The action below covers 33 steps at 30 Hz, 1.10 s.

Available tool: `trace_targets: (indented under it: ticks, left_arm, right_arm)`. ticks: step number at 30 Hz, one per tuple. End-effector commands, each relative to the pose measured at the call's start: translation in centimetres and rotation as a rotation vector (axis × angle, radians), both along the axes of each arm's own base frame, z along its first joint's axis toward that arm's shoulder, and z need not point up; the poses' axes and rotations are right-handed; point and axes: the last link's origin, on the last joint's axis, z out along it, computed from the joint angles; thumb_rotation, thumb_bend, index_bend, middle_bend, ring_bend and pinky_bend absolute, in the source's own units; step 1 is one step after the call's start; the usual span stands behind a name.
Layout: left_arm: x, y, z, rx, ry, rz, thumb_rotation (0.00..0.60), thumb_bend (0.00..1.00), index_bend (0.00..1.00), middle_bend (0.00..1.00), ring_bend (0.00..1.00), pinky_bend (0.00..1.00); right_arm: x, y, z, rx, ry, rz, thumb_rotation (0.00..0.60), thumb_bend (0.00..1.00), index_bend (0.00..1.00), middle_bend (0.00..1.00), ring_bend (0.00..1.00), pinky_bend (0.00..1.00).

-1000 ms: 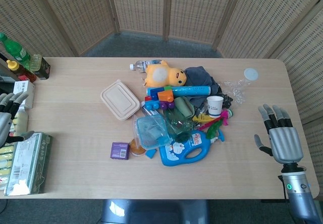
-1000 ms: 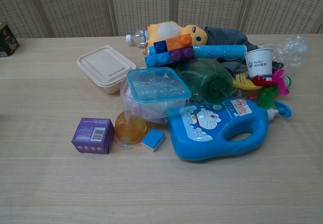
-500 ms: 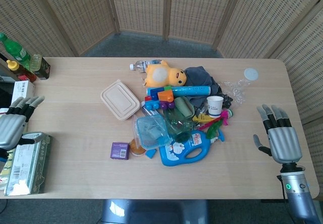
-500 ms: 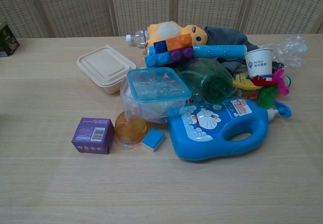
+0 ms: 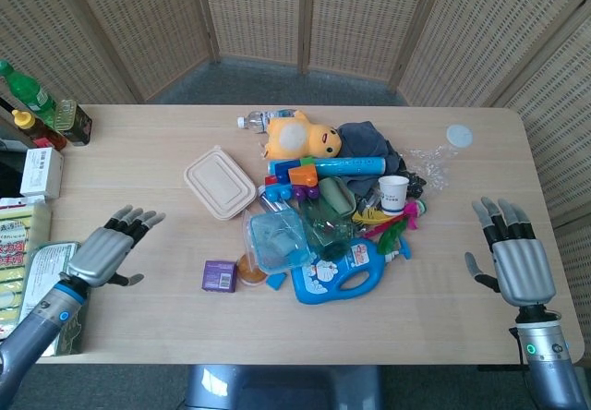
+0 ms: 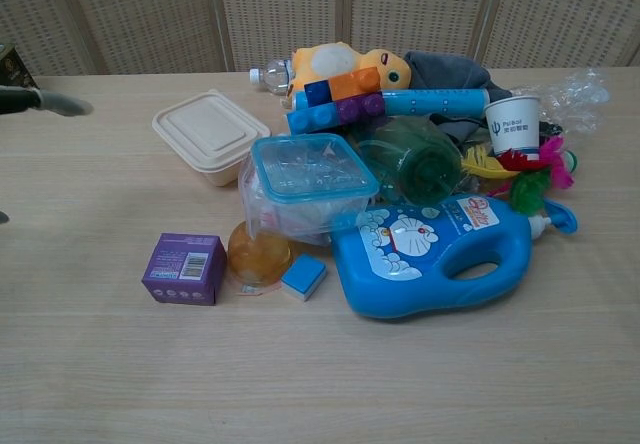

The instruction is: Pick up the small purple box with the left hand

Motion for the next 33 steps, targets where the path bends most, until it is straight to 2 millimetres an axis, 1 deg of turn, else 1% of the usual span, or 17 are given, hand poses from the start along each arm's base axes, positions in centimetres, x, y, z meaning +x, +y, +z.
trace_targets:
  ticks: [1, 5, 8, 15, 18, 24, 25, 28, 30, 32, 33]
  left_arm:
    - [1.8, 0.0, -2.7, -0.066, 0.012, -0.042, 0.6, 0.22, 0.0, 0.0, 0.0, 0.0]
    - [3.0, 0.1, -5.0, -0.102, 0.006, -0.055, 0.6, 0.23, 0.0, 0.0, 0.0, 0.0]
    - [3.5, 0.2, -6.4, -0.114, 0.005, -0.057, 0.6, 0.22, 0.0, 0.0, 0.0, 0.0]
    - [3.7, 0.2, -9.2, -0.132, 0.004, -0.046, 0.6, 0.22, 0.0, 0.0, 0.0, 0.0]
    - [3.9, 0.3, -10.5, -0.146, -0.011, -0.038, 0.6, 0.22, 0.0, 0.02, 0.0, 0.0]
    - [4.5, 0.2, -12.8, -0.157, -0.041, -0.038, 0.6, 0.22, 0.0, 0.08, 0.0, 0.0]
    - [4.6, 0.3, -13.1, -0.154, -0.044, -0.04, 0.6, 0.22, 0.0, 0.1, 0.01, 0.0]
    - [4.7, 0.2, -13.8, -0.143, -0.041, -0.049, 0.6, 0.22, 0.04, 0.19, 0.1, 0.0]
    - [4.7, 0.2, -14.3, -0.142, -0.044, -0.044, 0.6, 0.23, 0.08, 0.22, 0.13, 0.0]
    - [4.6, 0.1, -14.7, -0.139, -0.05, -0.038, 0.6, 0.23, 0.13, 0.25, 0.17, 0.0]
    - [4.6, 0.1, -14.9, -0.136, -0.052, -0.037, 0.6, 0.23, 0.16, 0.28, 0.2, 0.02]
  right_arm:
    - [-0.2, 0.2, 0.0, 0.001, -0.003, -0.002, 0.494, 0.41, 0.01, 0.0, 0.0, 0.0]
    - [-0.6, 0.6, 0.2, -0.003, -0.01, -0.013, 0.493, 0.41, 0.01, 0.0, 0.0, 0.0]
    - [-0.9, 0.9, 0.4, -0.011, -0.015, -0.019, 0.493, 0.41, 0.01, 0.0, 0.0, 0.0]
    - [-1.4, 1.2, 0.7, -0.017, -0.019, -0.029, 0.495, 0.41, 0.01, 0.0, 0.0, 0.0]
    - [-1.6, 1.3, 0.8, -0.019, -0.022, -0.031, 0.494, 0.41, 0.01, 0.0, 0.0, 0.0]
    - [-1.9, 1.6, 1.1, -0.026, -0.025, -0.037, 0.491, 0.41, 0.02, 0.0, 0.0, 0.0]
    - [-2.0, 1.7, 1.1, -0.028, -0.025, -0.039, 0.494, 0.41, 0.02, 0.0, 0.0, 0.0]
    - [-2.2, 1.9, 1.4, -0.034, -0.024, -0.044, 0.493, 0.41, 0.01, 0.0, 0.0, 0.0]
    - [-2.3, 2.0, 1.5, -0.039, -0.024, -0.048, 0.495, 0.41, 0.01, 0.0, 0.0, 0.0]
    - [-2.5, 2.1, 1.6, -0.042, -0.025, -0.052, 0.499, 0.41, 0.01, 0.0, 0.0, 0.0]
    - [-2.5, 2.1, 1.6, -0.042, -0.025, -0.054, 0.498, 0.41, 0.01, 0.0, 0.0, 0.0]
